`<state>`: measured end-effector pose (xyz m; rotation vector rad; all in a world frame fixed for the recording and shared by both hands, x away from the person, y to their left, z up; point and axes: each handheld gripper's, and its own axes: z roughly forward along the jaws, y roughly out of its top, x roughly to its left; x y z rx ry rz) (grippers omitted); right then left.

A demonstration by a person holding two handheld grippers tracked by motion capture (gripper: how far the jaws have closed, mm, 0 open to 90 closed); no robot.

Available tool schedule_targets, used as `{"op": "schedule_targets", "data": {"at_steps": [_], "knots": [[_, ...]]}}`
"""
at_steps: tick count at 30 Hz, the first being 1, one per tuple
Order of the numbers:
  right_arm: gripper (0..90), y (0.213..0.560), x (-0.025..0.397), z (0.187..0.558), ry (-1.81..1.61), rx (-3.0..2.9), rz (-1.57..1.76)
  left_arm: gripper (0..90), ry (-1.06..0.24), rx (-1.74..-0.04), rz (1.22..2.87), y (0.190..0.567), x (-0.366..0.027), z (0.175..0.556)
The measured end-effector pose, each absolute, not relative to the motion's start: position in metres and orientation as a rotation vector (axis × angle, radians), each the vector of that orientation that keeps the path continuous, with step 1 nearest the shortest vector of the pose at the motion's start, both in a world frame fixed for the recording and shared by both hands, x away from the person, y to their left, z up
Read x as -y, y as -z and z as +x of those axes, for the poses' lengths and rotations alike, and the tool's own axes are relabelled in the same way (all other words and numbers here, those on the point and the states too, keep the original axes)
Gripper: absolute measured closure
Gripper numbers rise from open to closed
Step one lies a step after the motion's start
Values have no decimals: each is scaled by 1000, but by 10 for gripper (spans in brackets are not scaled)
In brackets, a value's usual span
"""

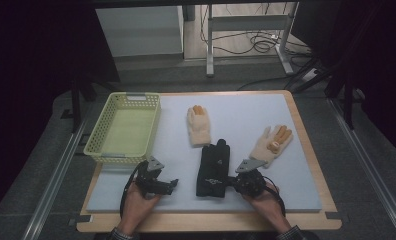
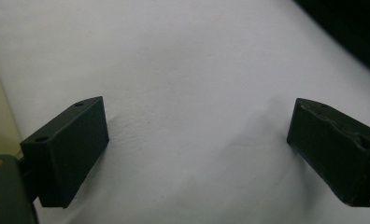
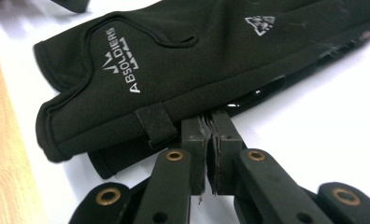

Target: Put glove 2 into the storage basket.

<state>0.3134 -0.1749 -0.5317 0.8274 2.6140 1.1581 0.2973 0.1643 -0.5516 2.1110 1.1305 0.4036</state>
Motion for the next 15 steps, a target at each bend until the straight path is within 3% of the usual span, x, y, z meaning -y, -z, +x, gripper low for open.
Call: {"op": "schedule_targets", "data": {"at_steps": [15], "knots": [[824, 534, 139, 311, -1174, -2645, 754, 49, -409, -1124, 2122, 551, -166, 297]]}}
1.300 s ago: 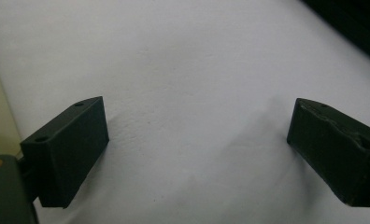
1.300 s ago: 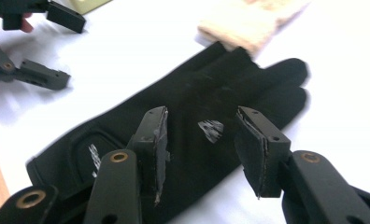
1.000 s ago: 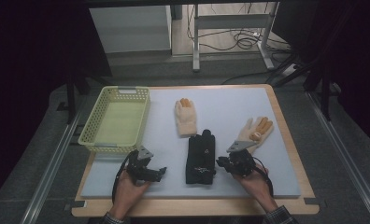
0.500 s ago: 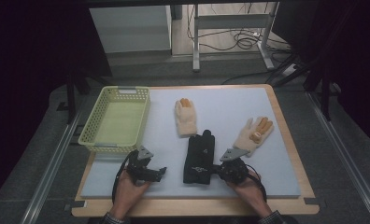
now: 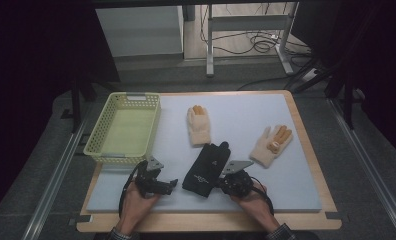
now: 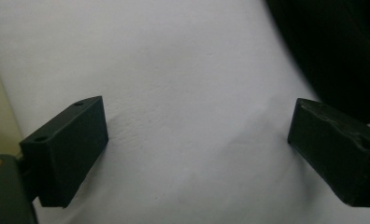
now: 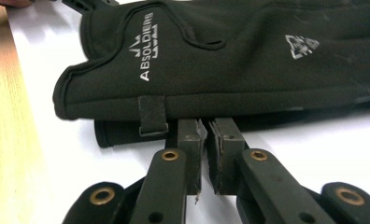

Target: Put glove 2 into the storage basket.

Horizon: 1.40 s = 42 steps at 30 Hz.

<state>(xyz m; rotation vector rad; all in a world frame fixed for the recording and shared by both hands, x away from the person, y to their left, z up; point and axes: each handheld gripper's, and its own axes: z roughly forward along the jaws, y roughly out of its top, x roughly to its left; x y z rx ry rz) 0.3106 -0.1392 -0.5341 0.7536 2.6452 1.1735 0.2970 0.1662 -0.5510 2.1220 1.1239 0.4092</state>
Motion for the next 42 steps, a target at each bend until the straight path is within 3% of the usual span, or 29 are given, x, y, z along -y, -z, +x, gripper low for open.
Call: {"op": "schedule_targets", "data": {"at_steps": [8, 19, 27, 42], "knots": [[788, 536, 114, 312, -1185, -2650, 723, 34, -406, -1133, 2126, 552, -177, 296], [698, 535, 117, 312, -1181, -2661, 717, 31, -398, -1139, 2124, 552, -178, 296], [649, 527, 137, 316, -1177, -2617, 767, 40, -393, -1143, 2121, 552, -178, 297], [477, 518, 192, 322, -1126, -2477, 898, 64, -396, -1149, 2110, 552, -179, 296]]}}
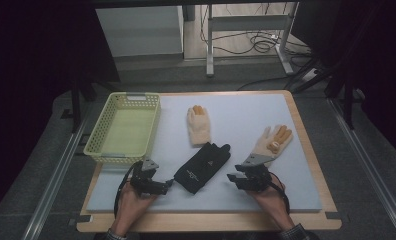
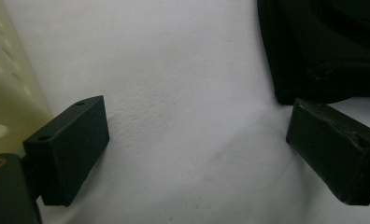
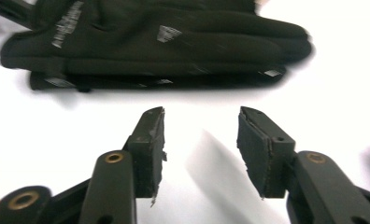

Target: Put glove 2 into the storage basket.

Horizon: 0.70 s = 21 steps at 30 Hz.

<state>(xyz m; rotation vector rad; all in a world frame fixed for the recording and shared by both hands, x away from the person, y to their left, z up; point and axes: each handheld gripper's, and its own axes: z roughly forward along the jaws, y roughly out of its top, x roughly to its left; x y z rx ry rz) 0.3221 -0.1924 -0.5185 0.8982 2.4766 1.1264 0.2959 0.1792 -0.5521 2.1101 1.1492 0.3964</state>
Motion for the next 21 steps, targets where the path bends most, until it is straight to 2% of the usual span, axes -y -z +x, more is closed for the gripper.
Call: {"op": "schedule_targets", "data": {"at_steps": [11, 15, 21], "knots": [[331, 529, 235, 324, -1035, -2396, 995, 57, -400, -1147, 2116, 552, -179, 296], [267, 532, 237, 324, -1023, -2404, 990, 56, -397, -1147, 2113, 552, -179, 296], [238, 532, 236, 323, -1014, -2398, 996, 54, -394, -1148, 2110, 552, -179, 296]]}}
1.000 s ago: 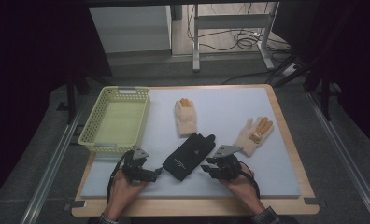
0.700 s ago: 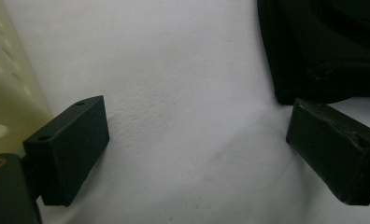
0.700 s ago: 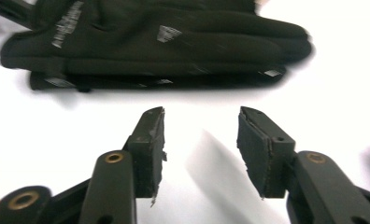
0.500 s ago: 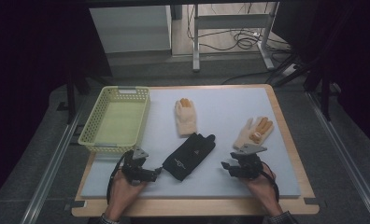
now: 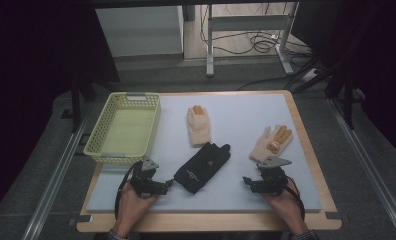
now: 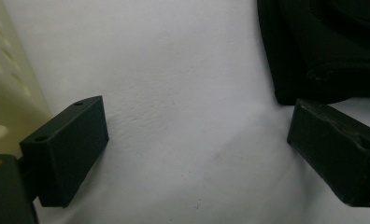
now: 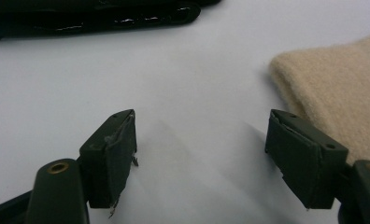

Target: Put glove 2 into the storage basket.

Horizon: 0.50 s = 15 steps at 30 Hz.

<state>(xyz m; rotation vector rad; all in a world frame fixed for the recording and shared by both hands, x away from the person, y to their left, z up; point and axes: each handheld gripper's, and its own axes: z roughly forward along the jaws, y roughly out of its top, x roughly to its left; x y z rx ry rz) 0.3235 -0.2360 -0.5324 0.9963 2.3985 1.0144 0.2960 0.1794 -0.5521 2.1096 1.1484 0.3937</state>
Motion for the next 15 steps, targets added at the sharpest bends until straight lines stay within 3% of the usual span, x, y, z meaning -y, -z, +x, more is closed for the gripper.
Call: {"op": "schedule_targets", "data": {"at_steps": [15], "knots": [[217, 533, 236, 323, -1011, -2388, 1005, 35, -346, -1089, 2135, 535, -172, 289]]}}
